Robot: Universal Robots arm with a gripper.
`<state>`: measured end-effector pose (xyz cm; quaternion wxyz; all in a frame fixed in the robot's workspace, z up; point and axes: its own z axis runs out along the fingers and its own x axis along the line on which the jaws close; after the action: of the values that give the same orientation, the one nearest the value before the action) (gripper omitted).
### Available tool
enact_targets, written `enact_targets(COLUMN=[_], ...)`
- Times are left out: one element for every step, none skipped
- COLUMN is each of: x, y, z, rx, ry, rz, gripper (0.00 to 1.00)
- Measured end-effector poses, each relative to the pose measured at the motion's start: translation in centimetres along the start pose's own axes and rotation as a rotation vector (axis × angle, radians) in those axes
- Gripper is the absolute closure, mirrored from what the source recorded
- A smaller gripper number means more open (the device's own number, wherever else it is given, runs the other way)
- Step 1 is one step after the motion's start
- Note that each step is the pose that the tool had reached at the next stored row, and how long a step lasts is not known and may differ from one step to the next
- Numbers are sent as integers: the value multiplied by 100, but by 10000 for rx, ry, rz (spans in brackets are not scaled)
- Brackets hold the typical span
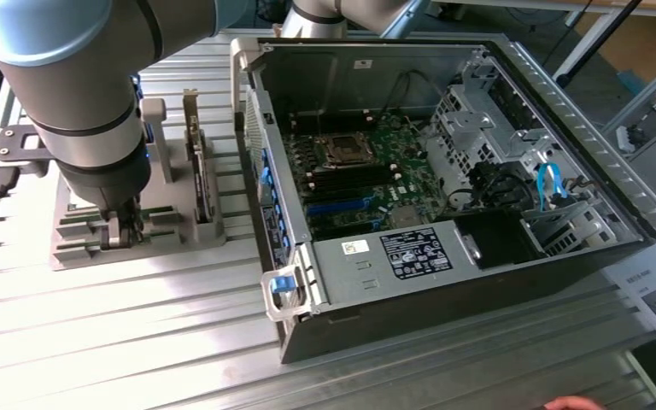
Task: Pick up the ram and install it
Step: 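Pick up the ram and move it above insertion slot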
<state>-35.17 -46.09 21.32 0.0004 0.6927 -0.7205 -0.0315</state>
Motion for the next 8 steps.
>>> enact_targets(x=[1, 1, 2, 2, 2, 2, 2, 2], y=[0, 0, 0, 0, 0, 0, 0, 0], z=[0, -1, -1, -1, -1, -1, -1, -1], rx=[-2, -2, -3, -4, -3, -4, -8, -11], ry=[1, 2, 2, 3, 2, 3, 7, 10], rz=[-2, -3, -4, -5, -10, -35, -93, -177], gripper=[78, 78, 78, 78, 78, 78, 78, 78])
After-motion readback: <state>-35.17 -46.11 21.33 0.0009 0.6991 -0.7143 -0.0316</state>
